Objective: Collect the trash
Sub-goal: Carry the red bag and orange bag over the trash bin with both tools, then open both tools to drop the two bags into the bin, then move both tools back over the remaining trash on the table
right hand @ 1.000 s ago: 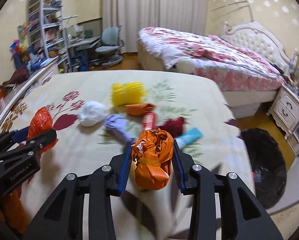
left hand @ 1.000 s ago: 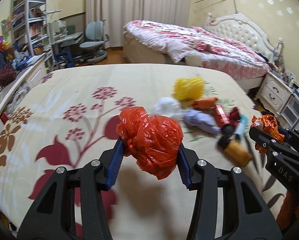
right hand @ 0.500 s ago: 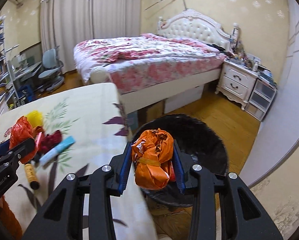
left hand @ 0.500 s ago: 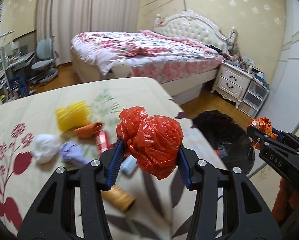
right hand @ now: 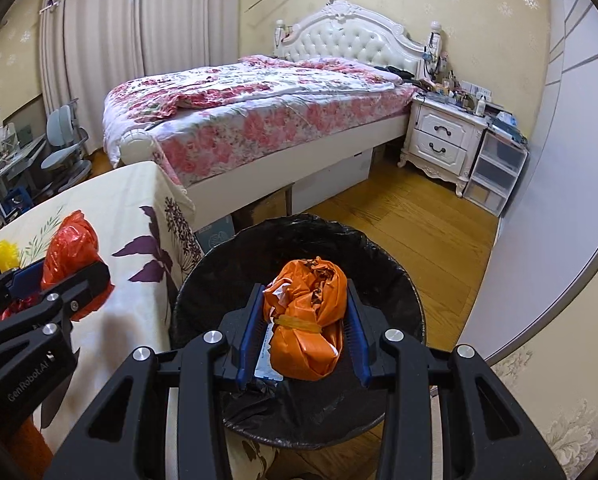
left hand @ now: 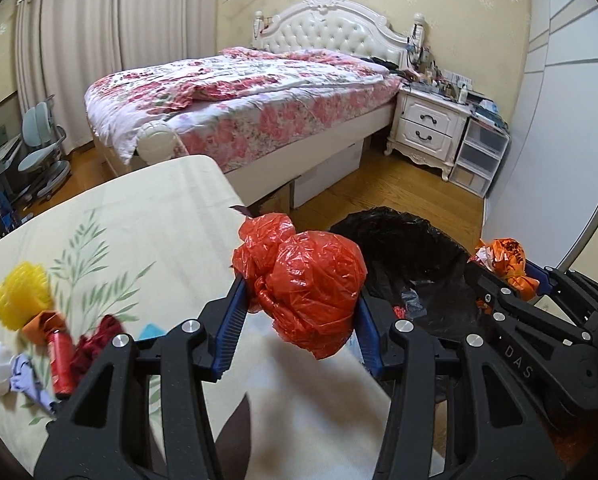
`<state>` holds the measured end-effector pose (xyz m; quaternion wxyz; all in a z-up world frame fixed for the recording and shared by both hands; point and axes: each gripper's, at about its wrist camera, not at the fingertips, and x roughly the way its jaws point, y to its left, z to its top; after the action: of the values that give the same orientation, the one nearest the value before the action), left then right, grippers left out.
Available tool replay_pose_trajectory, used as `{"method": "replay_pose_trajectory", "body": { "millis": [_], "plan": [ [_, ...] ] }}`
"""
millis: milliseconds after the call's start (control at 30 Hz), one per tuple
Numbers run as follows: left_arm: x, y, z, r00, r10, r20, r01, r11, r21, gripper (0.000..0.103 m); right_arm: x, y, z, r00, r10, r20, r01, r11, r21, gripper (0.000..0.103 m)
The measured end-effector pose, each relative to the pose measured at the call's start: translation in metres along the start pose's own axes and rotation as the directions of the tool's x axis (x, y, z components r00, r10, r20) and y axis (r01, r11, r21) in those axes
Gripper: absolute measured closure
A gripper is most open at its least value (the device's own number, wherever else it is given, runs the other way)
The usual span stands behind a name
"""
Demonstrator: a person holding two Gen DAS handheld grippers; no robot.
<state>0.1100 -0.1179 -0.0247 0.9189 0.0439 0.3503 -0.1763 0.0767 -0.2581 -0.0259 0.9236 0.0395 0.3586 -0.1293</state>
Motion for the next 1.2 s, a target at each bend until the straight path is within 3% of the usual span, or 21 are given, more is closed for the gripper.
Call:
{"method": "replay_pose_trajectory", "body": {
  "millis": [400, 667, 1200],
  "plan": [
    [0.040, -0.025, 0.016, 1.000, -0.003, -0.027, 0.004, 0.999, 0.050, 0.053, 0.027, -0.019, 0.007, 0.999, -0.026, -0.024, 0.027, 0.999, 0.042, 0.062],
    [0.046, -0.035, 0.018, 1.000, 0.004, -0.005, -0.003, 0.996, 0.088, 0.024, 0.031, -0.034, 0.006, 0.997, -0.070, -0.035, 0.072, 0.994, 0.078, 0.047],
    [0.025, -0.005, 0.016, 0.997, 0.058, -0.043, -0.058, 0.998, 0.002, 0.019, 0.006, -0.028, 0.007, 0.996, -0.092, -0.006, 0.092, 0.993, 0.070, 0.033]
  ]
}}
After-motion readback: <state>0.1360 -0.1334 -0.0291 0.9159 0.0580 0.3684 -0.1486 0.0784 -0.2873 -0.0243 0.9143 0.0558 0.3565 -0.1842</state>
